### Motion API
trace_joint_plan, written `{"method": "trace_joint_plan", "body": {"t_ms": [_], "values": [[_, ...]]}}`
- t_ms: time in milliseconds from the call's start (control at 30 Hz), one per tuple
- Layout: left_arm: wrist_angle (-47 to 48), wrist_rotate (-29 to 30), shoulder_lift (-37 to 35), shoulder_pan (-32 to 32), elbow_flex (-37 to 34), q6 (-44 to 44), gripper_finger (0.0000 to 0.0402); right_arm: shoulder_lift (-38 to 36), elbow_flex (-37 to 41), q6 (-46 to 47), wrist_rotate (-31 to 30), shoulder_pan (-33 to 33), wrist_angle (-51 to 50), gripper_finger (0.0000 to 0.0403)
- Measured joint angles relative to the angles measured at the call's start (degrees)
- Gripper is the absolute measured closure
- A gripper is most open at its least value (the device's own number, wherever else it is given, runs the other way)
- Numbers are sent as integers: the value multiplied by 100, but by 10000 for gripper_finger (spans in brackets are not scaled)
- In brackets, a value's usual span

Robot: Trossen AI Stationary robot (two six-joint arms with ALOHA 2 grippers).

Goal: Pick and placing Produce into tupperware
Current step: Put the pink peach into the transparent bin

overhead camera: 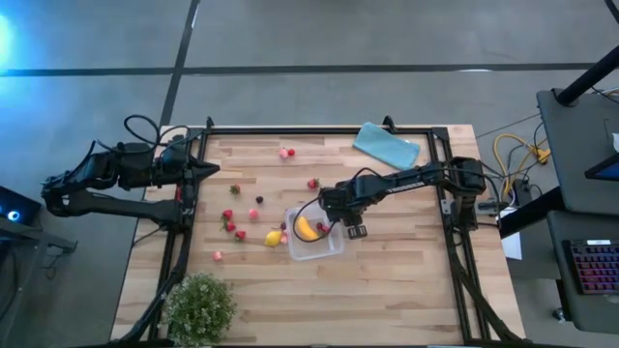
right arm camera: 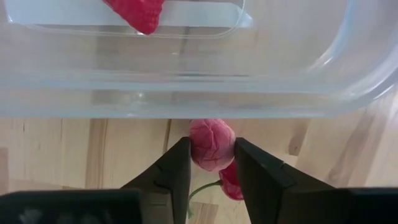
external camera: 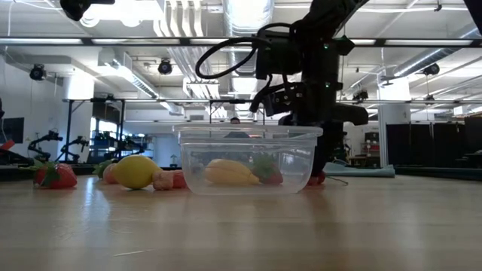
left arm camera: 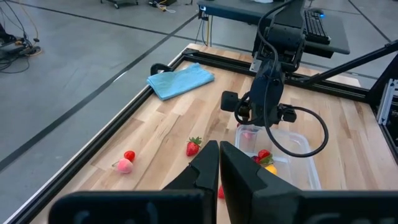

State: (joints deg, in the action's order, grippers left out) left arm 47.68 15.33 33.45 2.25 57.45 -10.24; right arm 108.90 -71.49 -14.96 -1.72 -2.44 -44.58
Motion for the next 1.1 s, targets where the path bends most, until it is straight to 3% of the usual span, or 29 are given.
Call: {"method": "trace_joint_plan", "body": {"t_ms": [600,1100], "values": [[-2,0,0,1,0,-2,402,2,153,103,11,2,50,244],[-2,-1,0,1,0,-10,402,2,156,261,-286,-11,444,293]]}}
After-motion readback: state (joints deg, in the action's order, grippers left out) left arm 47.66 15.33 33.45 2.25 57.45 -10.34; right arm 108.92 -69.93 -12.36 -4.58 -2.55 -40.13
